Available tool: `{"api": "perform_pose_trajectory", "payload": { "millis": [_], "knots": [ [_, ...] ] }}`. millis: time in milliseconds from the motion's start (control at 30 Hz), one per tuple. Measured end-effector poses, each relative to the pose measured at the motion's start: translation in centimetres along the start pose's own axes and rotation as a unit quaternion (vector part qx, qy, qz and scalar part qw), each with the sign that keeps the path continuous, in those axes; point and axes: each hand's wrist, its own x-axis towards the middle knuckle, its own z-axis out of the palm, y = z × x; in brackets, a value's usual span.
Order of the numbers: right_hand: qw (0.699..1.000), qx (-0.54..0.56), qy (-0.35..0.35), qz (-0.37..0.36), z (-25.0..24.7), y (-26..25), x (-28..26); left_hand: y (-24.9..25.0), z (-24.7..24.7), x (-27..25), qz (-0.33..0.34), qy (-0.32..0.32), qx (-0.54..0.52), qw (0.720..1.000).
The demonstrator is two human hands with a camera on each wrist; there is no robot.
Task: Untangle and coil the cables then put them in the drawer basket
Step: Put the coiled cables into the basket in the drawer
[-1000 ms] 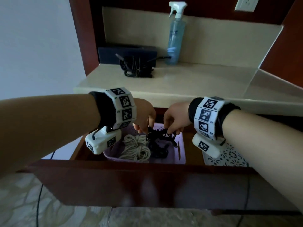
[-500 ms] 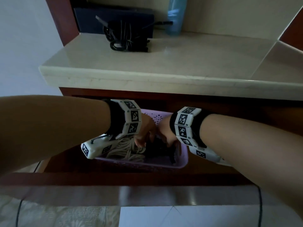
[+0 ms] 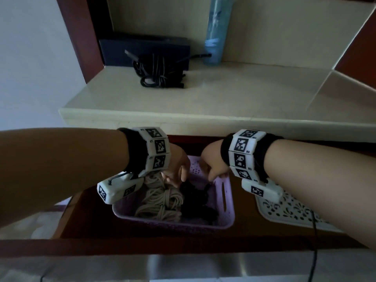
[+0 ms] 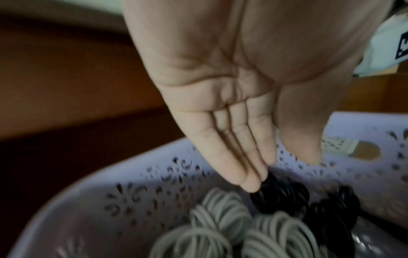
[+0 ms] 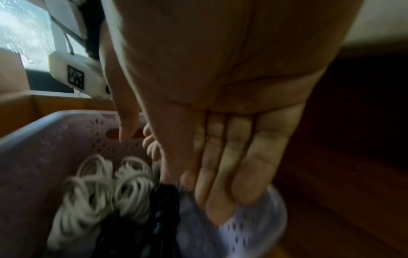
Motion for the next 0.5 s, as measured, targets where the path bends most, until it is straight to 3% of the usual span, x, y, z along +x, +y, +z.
{"api": "perform_pose_trajectory", "payload": {
  "millis": [100,233,300,400,500],
  "knots": [
    [0.997,0.046,0.054,-0.03,-2.3,0.8,-2.8,-0.2,-2.3,-2.9,0.003,0.066,-0.012,0.998],
    [0.965,0.171,0.195,-0.032,-5.6,2.4,-6.5,-0.9,-6.2,-7.4,0.01,0.205,-0.068,0.976],
    [0.948,0.191,0.252,-0.031,-7.5,3.0,-7.7,-1.9,-7.9,-9.1,-0.01,0.297,-0.08,0.952],
    [0.946,0.101,0.309,0.019,-9.9,3.2,-7.1,-3.9,-9.4,-10.0,-0.078,0.413,-0.083,0.904],
    [0.947,0.046,0.314,0.049,-12.0,2.8,-4.9,-5.4,-10.1,-9.3,-0.163,0.391,-0.034,0.905]
  ]
}}
